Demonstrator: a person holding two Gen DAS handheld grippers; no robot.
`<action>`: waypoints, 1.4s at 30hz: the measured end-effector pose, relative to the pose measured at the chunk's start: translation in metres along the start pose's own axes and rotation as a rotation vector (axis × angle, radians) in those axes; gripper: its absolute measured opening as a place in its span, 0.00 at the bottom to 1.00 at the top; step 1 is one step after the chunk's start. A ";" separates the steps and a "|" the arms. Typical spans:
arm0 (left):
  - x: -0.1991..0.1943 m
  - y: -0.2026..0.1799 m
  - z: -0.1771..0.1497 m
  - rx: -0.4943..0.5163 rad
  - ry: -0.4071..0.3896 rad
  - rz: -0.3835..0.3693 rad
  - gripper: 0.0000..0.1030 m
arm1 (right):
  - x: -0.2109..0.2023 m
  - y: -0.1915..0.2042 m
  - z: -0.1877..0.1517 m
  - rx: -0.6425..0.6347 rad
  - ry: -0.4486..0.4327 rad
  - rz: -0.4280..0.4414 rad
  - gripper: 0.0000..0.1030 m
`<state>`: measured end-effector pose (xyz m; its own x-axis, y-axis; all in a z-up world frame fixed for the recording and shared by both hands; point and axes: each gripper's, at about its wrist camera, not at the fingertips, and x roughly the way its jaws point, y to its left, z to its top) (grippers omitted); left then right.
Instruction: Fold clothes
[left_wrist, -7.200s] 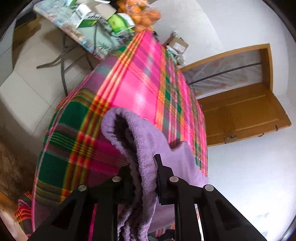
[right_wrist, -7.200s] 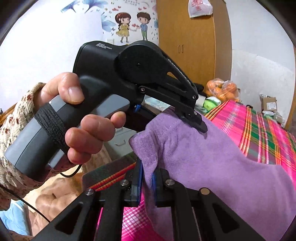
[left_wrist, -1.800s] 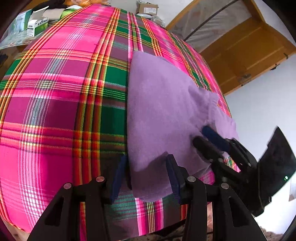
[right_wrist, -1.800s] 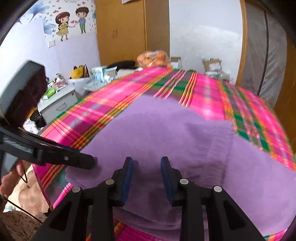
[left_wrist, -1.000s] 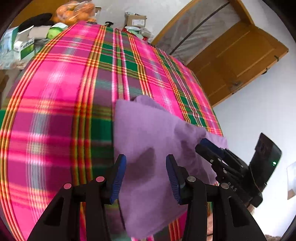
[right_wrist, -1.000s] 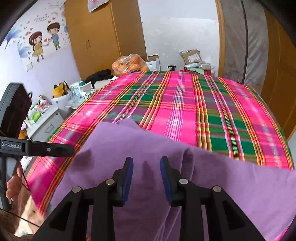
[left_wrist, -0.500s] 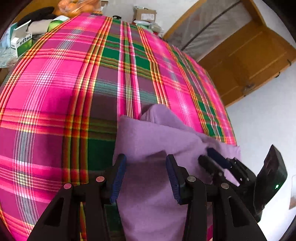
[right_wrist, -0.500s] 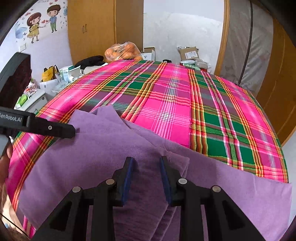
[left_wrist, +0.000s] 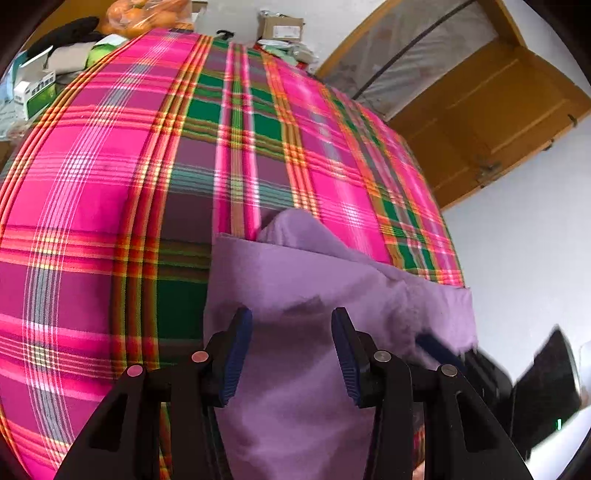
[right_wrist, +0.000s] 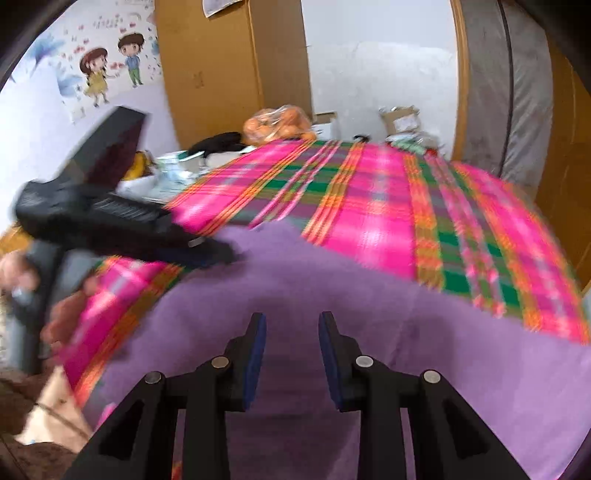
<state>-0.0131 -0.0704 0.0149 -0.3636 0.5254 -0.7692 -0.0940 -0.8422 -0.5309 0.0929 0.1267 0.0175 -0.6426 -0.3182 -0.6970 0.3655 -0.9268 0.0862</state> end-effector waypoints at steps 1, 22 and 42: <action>0.002 0.001 0.001 -0.007 0.002 -0.003 0.45 | 0.003 0.003 -0.005 -0.006 0.011 -0.004 0.29; -0.011 0.018 -0.005 -0.052 -0.007 -0.002 0.45 | -0.002 0.040 -0.033 -0.078 -0.006 -0.059 0.29; -0.035 0.035 -0.024 -0.089 -0.020 0.003 0.45 | -0.027 0.106 -0.038 -0.167 -0.068 0.067 0.37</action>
<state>0.0186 -0.1154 0.0145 -0.3822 0.5197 -0.7641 -0.0102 -0.8292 -0.5588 0.1747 0.0444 0.0184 -0.6554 -0.3962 -0.6431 0.5120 -0.8590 0.0074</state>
